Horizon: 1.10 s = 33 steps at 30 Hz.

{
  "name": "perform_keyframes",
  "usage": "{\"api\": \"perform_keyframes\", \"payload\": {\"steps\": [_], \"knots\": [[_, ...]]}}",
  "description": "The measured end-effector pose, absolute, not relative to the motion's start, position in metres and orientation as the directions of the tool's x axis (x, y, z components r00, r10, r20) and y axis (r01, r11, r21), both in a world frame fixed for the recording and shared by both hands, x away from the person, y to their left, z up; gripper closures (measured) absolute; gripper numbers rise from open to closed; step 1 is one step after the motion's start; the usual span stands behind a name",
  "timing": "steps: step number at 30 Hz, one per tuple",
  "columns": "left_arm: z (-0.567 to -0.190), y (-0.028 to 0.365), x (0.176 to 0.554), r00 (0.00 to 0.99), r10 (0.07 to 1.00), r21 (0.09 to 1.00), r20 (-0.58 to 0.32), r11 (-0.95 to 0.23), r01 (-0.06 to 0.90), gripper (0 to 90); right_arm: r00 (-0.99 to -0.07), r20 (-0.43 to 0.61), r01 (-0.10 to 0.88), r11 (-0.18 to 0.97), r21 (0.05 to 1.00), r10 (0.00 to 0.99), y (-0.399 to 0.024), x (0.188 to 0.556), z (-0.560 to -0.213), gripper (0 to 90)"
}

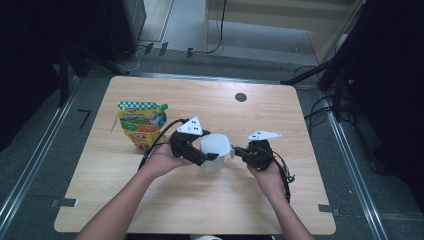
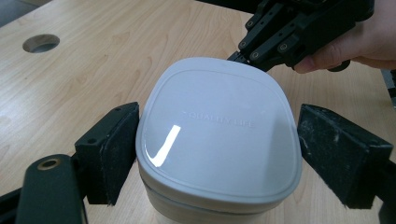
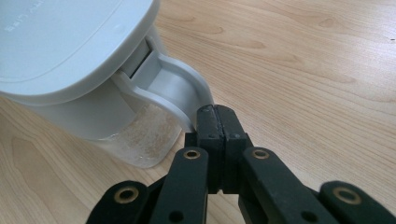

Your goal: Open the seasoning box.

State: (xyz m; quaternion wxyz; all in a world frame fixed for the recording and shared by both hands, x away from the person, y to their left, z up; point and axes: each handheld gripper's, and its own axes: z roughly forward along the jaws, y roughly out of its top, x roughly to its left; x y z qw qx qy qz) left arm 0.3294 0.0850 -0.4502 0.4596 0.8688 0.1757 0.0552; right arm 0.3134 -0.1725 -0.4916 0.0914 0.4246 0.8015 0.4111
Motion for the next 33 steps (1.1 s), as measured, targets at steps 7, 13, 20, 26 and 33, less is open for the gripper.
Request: {"api": "perform_keyframes", "payload": {"steps": [7, 13, 20, 26, 33], "knots": [[-0.451, 0.085, 0.328, 0.932, 0.359, 0.818, -0.051, -0.520, 0.245, 15.9, -0.624, 0.201, 0.605, 0.304, 0.736, 0.755, -0.172, 0.314, -0.492, 90.0], [-0.449, 0.084, 0.327, 0.929, 0.365, 0.814, -0.062, -0.520, 0.259, 16.2, -0.620, 0.203, 0.608, 0.299, 0.736, 0.758, -0.171, 0.313, -0.492, 90.0], [-0.445, 0.084, 0.328, 0.929, 0.364, 0.817, -0.065, -0.515, 0.259, 16.3, -0.619, 0.204, 0.608, 0.298, 0.736, 0.759, -0.171, 0.313, -0.492, 90.0], [-0.442, 0.083, 0.328, 0.929, 0.366, 0.814, -0.060, -0.520, 0.258, 16.3, -0.621, 0.201, 0.605, 0.300, 0.737, 0.757, -0.170, 0.313, -0.492, 90.0], [-0.436, 0.081, 0.330, 0.925, 0.372, 0.821, -0.079, -0.502, 0.272, 16.5, -0.624, 0.198, 0.602, 0.303, 0.739, 0.756, -0.170, 0.312, -0.492, 90.0]]}}
